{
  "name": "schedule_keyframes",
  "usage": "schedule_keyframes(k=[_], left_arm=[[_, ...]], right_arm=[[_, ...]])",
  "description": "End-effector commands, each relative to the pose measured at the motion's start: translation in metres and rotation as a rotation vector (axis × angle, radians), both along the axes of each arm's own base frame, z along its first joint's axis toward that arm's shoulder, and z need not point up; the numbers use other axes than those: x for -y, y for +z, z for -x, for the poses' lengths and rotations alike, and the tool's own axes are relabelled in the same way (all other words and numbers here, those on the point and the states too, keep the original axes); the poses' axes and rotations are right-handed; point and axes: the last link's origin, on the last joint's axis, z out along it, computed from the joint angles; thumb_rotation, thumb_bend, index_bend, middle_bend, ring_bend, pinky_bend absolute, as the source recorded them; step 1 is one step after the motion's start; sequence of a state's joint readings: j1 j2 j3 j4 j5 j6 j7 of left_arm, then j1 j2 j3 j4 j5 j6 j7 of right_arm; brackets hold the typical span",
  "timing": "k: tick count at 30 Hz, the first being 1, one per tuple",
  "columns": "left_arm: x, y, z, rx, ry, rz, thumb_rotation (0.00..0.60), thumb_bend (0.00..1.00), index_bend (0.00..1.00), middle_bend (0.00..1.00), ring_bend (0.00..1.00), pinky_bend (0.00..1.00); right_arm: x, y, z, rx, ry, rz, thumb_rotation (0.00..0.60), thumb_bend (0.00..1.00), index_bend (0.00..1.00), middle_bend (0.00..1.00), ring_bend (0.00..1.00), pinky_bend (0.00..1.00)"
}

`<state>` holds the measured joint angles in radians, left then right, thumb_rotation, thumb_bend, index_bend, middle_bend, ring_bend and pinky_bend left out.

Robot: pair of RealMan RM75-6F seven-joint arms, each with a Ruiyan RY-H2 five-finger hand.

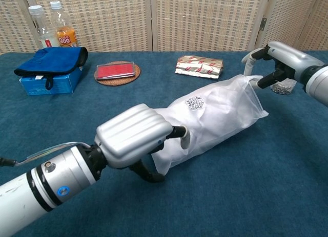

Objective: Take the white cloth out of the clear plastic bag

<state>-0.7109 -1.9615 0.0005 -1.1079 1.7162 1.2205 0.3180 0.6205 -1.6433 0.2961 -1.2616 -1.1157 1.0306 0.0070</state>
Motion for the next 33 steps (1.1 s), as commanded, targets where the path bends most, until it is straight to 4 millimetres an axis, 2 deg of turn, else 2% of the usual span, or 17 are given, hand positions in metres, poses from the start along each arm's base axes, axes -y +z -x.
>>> schedule_keyframes(k=[1,11,23,31,33], left_arm=[[-0.0001,-0.0009,0.0012,-0.007,0.002,-0.004,0.6,0.0,0.38,1.0,0.98,1.0],[-0.0011,-0.004,0.0023,0.005,0.025,-0.034,0.6,0.0,0.41,1.0,0.98,1.0],[-0.0037,-0.004,0.0019,0.059,0.051,-0.072,0.6,0.0,0.51,1.0,1.0,1.0],[-0.0008,-0.0052,0.0023,0.078,0.013,-0.068,0.6,0.0,0.63,1.0,1.0,1.0],[-0.0005,-0.0054,0.0016,0.085,0.008,-0.067,0.6,0.0,0.63,1.0,1.0,1.0]], right_arm=[[-0.0001,-0.0003,0.0,0.002,-0.001,-0.001,0.6,0.54,0.87,0.22,0.0,0.09],[-0.0002,0.0,0.0008,0.005,-0.003,0.0,0.6,0.54,0.87,0.22,0.0,0.09],[-0.0016,-0.0012,0.0016,0.009,-0.005,-0.002,0.6,0.54,0.87,0.22,0.0,0.09],[-0.0017,-0.002,0.0022,0.009,-0.006,-0.005,0.6,0.54,0.87,0.22,0.0,0.09],[-0.0018,-0.0023,0.0021,0.009,-0.005,-0.006,0.6,0.54,0.87,0.22,0.0,0.09]])
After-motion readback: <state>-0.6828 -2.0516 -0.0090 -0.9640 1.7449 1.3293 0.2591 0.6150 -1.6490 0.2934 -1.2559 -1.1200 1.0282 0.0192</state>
